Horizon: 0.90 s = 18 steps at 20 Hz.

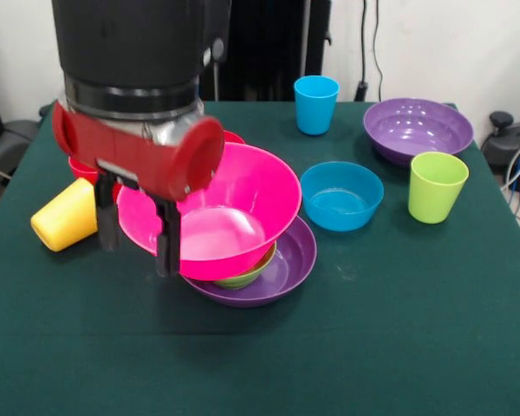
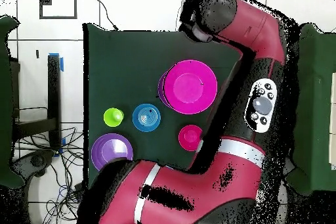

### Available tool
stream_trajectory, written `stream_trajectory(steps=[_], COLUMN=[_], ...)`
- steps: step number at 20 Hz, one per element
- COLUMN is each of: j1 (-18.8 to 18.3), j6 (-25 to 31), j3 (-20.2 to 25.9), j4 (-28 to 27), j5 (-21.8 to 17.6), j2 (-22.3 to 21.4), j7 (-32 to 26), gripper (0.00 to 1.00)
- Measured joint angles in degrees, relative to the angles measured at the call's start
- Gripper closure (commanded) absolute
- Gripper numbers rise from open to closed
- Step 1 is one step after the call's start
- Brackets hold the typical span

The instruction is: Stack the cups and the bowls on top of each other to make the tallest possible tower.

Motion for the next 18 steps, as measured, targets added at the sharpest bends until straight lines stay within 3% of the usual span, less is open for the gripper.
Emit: stream_trajectory(steps=[13, 18], j1=[0.7, 3.9], j6=[0.0, 0.7], j3=[0.2, -1.5], j4=[0.1, 0.1], j5=[-0.4, -0.4], j2=[2.3, 0.7], j7=[0.0, 0.0], gripper=[0.0, 0.0])
